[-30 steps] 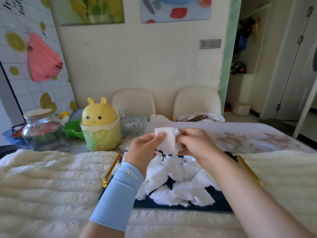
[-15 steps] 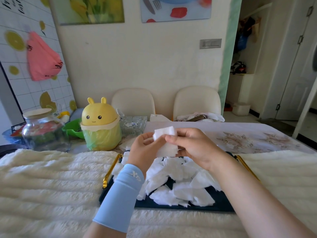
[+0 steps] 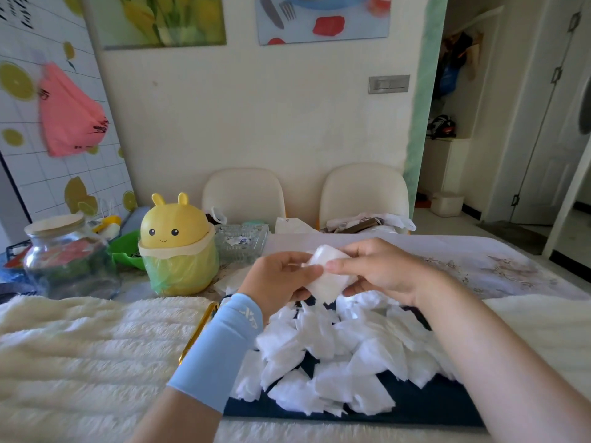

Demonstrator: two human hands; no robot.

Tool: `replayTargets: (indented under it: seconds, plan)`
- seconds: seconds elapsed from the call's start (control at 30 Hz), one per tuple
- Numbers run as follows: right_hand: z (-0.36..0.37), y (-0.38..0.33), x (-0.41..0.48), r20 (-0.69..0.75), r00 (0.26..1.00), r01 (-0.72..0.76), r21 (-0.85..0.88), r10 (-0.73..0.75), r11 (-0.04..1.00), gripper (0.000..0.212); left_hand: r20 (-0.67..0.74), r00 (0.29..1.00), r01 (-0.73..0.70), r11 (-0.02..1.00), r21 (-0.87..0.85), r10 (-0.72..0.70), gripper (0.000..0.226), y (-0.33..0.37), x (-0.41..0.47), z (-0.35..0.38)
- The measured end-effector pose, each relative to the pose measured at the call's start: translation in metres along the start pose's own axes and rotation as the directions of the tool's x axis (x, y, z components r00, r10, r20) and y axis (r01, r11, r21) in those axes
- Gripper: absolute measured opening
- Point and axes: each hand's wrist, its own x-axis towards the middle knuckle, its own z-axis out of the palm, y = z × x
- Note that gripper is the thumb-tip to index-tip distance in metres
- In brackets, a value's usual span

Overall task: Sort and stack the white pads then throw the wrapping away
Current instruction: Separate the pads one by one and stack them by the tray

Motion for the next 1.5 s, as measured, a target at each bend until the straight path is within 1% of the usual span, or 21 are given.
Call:
replayTargets:
  seconds: [0.07, 0.13, 0.17, 0.23, 0.3, 0.33, 0.4, 0.47, 0.57, 0.63, 0.73, 0.83, 0.87, 0.93, 1.03, 1.13, 1.2, 1.23, 1.3, 1.43, 1.5]
  plan:
    - [-0.016, -0.008, 0.013, 0.013, 0.999, -0.043, -0.030, 0.043, 0.999, 0.024, 0.030, 0.999, 0.033, 0.999, 0.011, -0.033, 0.029, 0.012, 0.017, 0.002]
    - [-0.033, -0.015, 0.028, 0.006, 0.997, -0.082, -0.091, 0.083, 0.992, 0.021, 0.050, 0.997, 0.052, 0.997, 0.057, -0.055, 0.032, 0.022, 0.039, 0.007]
    - [-0.041, -0.018, 0.036, -0.042, 0.996, -0.090, -0.144, 0.085, 0.985, 0.016, 0.049, 0.998, 0.045, 0.994, 0.102, -0.051, 0.031, 0.024, 0.051, 0.009]
    - [-0.059, -0.018, 0.054, -0.214, 0.975, -0.117, -0.274, 0.058, 0.955, 0.006, 0.014, 1.000, 0.015, 0.966, 0.257, -0.019, 0.027, 0.025, 0.079, 0.015]
    - [-0.074, -0.014, 0.074, -0.318, 0.947, -0.186, -0.429, 0.045, 0.884, 0.009, -0.009, 0.999, -0.037, 0.880, 0.473, 0.046, 0.021, 0.022, 0.106, 0.020]
    - [-0.078, -0.011, 0.082, -0.326, 0.943, -0.235, -0.509, 0.068, 0.828, 0.011, 0.014, 0.997, -0.065, 0.813, 0.579, 0.070, 0.020, 0.020, 0.116, 0.023]
    - [-0.079, -0.003, 0.094, -0.322, 0.937, -0.324, -0.645, 0.138, 0.693, 0.018, 0.113, 0.992, -0.119, 0.644, 0.755, 0.051, 0.025, 0.014, 0.131, 0.031]
    - [-0.076, 0.003, 0.105, -0.326, 0.928, -0.367, -0.712, 0.181, 0.598, 0.023, 0.205, 0.979, -0.172, 0.481, 0.859, -0.015, 0.032, 0.004, 0.145, 0.038]
    - [-0.065, 0.009, 0.119, -0.327, 0.918, -0.398, -0.751, 0.226, 0.527, 0.025, 0.277, 0.950, -0.218, 0.333, 0.918, -0.143, 0.035, -0.011, 0.160, 0.039]
    - [-0.057, 0.013, 0.126, -0.347, 0.902, -0.430, -0.768, 0.256, 0.475, 0.026, 0.284, 0.948, -0.231, 0.297, 0.926, -0.147, 0.030, -0.018, 0.166, 0.033]
    - [-0.043, 0.024, 0.137, -0.383, 0.884, -0.467, -0.766, 0.269, 0.442, 0.023, 0.285, 0.957, -0.247, 0.343, 0.906, -0.062, 0.023, -0.026, 0.166, 0.025]
    - [-0.031, 0.034, 0.149, -0.410, 0.882, -0.472, -0.752, 0.234, 0.461, 0.027, 0.279, 0.960, -0.252, 0.377, 0.891, -0.017, 0.029, -0.030, 0.161, 0.020]
    - [-0.027, 0.035, 0.152, -0.412, 0.878, -0.479, -0.726, 0.246, 0.493, 0.025, 0.280, 0.960, -0.255, 0.370, 0.893, -0.016, 0.033, -0.030, 0.159, 0.020]
    - [-0.026, 0.036, 0.154, -0.390, 0.856, -0.517, -0.603, 0.341, 0.608, 0.027, 0.285, 0.958, -0.261, 0.355, 0.898, -0.016, 0.046, -0.027, 0.154, 0.020]
    - [-0.036, 0.036, 0.151, -0.338, 0.828, -0.555, -0.375, 0.448, 0.743, 0.034, 0.267, 0.962, -0.222, 0.385, 0.896, -0.065, 0.060, -0.027, 0.148, 0.019]
    - [-0.045, 0.037, 0.144, -0.289, 0.820, -0.557, -0.203, 0.495, 0.805, 0.028, 0.286, 0.943, -0.205, 0.379, 0.903, -0.171, 0.065, -0.029, 0.141, 0.018]
    - [-0.042, 0.038, 0.142, -0.234, 0.826, -0.549, -0.130, 0.513, 0.826, 0.026, 0.308, 0.928, -0.221, 0.354, 0.909, -0.210, 0.068, -0.030, 0.138, 0.020]
    - [-0.038, 0.037, 0.141, -0.204, 0.819, -0.563, -0.114, 0.536, 0.818, 0.026, 0.321, 0.921, -0.235, 0.344, 0.909, -0.221, 0.069, -0.029, 0.136, 0.022]
    - [-0.032, 0.038, 0.142, -0.211, 0.815, -0.574, -0.175, 0.539, 0.800, 0.024, 0.337, 0.915, -0.252, 0.338, 0.907, -0.223, 0.070, -0.032, 0.134, 0.026]
    - [-0.027, 0.040, 0.142, -0.300, 0.845, -0.519, -0.256, 0.443, 0.816, 0.026, 0.345, 0.914, -0.269, 0.318, 0.909, -0.214, 0.071, -0.039, 0.135, 0.029]
    - [-0.023, 0.040, 0.138, -0.280, 0.856, -0.505, -0.276, 0.434, 0.818, 0.021, 0.351, 0.910, -0.280, 0.297, 0.913, -0.220, 0.071, -0.040, 0.134, 0.030]
